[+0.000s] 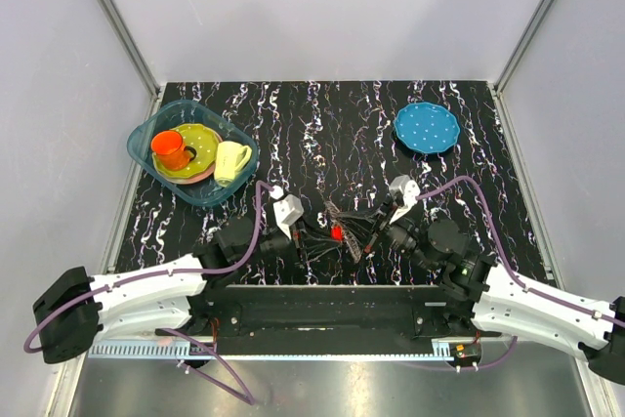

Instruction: Remove the keys from the keyring

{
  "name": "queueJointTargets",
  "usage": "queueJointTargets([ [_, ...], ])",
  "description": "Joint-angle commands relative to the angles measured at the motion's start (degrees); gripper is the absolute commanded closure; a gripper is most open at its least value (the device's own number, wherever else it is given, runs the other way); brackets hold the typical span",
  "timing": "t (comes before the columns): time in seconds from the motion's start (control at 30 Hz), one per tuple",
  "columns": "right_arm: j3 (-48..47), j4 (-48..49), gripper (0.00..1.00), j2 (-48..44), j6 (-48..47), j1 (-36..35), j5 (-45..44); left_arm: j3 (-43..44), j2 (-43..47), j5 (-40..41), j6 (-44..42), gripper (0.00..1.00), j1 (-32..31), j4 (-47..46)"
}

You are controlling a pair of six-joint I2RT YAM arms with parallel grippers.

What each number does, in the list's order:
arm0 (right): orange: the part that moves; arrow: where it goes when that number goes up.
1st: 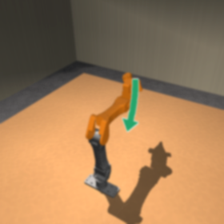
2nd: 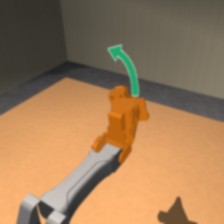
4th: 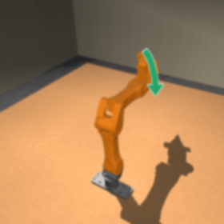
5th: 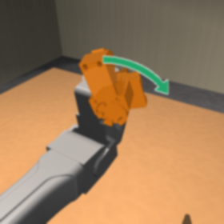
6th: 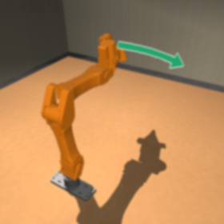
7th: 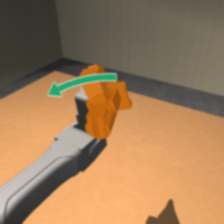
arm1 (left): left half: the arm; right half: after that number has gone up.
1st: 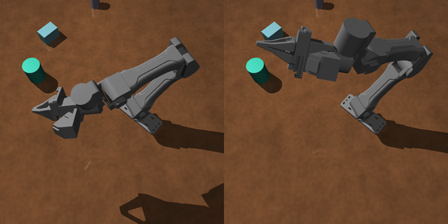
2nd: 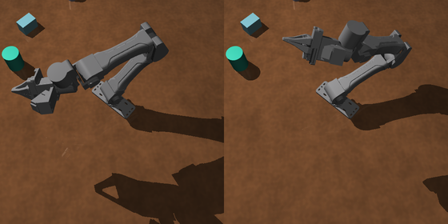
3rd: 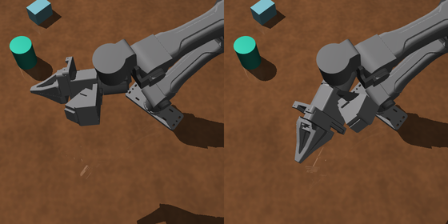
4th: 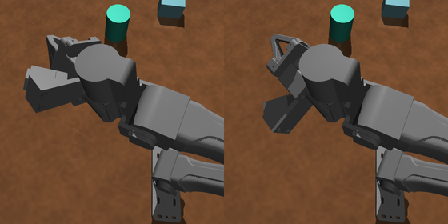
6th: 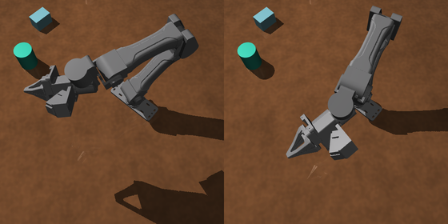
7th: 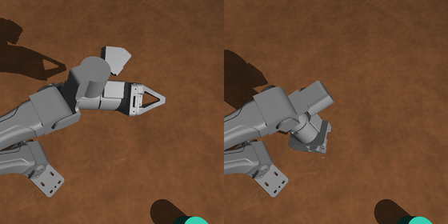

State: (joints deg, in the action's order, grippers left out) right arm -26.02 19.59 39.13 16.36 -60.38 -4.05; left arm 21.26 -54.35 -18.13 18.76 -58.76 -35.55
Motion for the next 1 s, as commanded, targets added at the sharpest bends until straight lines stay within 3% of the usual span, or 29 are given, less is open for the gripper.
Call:
queueJointTargets([
  [0.0,0.44,6.24,1.00,-1.25,1.04,0.00,-0.35,0.45,3.01,2.48,-0.04,0.76,-0.39,-1.11],
  [0.03,0.53,6.16,1.00,-1.60,0.87,0.00,0.09,0.11,3.63,3.44,-0.30,0.68,-0.39,0.12],
  [0.13,0.18,5.19,1.00,-2.48,0.52,0.09,2.82,-0.25,7.32,5.55,-0.83,0.60,-0.30,3.63],
  [0.37,0.00,4.48,1.00,-3.80,-0.01,0.09,7.74,3.34,16.99,7.14,-5.58,0.54,-0.04,15.33],
  [0.6,1.41,8.70,1.00,-4.94,0.34,0.09,12.66,8.09,17.43,3.55,-8.74,0.55,0.40,20.08],
  [0.97,2.20,10.20,1.00,-6.18,-1.06,0.09,15.30,13.89,14.88,-9.72,-9.27,0.56,2.51,22.19],
])
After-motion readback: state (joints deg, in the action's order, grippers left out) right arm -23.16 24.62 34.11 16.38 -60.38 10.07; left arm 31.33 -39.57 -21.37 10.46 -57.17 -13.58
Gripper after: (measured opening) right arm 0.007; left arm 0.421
